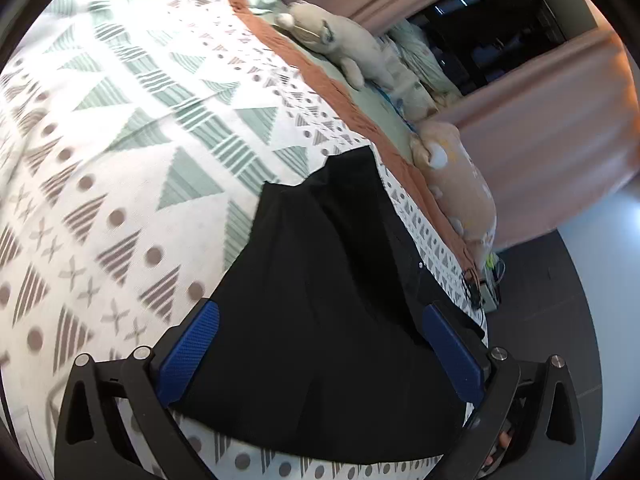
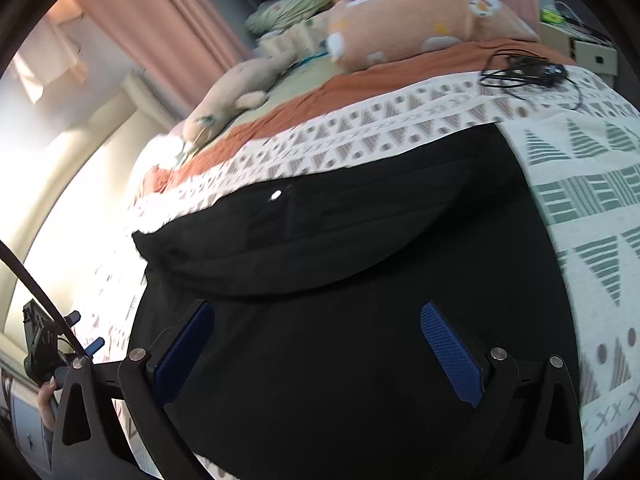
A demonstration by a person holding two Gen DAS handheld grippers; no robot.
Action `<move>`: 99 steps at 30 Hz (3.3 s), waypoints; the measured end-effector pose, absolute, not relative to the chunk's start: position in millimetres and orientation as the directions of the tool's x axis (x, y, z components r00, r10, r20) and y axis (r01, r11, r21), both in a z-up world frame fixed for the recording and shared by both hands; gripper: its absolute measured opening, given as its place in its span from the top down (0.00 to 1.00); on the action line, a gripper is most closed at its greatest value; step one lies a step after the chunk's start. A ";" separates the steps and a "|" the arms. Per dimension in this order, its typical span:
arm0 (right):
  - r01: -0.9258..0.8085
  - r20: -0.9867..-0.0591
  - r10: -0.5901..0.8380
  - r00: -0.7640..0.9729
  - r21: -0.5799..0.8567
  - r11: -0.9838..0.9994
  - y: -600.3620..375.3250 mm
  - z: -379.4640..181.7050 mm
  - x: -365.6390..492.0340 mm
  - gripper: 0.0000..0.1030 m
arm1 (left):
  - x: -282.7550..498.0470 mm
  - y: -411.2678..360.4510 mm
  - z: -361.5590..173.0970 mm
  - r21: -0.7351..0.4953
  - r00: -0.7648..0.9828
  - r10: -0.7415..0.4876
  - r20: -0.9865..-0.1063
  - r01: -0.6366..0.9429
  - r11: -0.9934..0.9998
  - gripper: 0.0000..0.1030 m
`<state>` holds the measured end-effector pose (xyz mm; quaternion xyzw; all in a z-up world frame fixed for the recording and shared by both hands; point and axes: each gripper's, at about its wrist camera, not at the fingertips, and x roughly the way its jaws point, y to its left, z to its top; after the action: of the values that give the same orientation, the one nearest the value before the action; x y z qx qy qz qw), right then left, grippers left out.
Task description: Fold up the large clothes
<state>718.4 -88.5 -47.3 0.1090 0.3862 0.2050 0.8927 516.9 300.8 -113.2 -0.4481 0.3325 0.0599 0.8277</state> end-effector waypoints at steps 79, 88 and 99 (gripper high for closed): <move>-0.186 -0.689 0.425 0.587 0.395 0.899 -63.3 -83.4 660.4 0.48 | 481.9 304.4 -204.9 -0.741 0.664 -0.351 -0.661 -0.502 0.446 0.22; -0.144 -0.705 0.416 0.574 0.414 0.899 -71.5 -101.8 634.8 0.49 | 493.7 291.3 -196.2 -0.737 0.691 -0.325 -0.645 -0.451 0.503 0.28; -0.111 -0.668 0.456 0.588 0.492 0.863 -88.1 -109.2 620.7 0.49 | 493.3 270.5 -175.7 -0.678 0.692 -0.263 -0.672 -0.434 0.593 0.30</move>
<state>620.7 -88.1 -109.2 0.2038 0.4235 0.1636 0.8674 493.3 270.5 -175.7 -0.4478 0.3888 0.0533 0.8034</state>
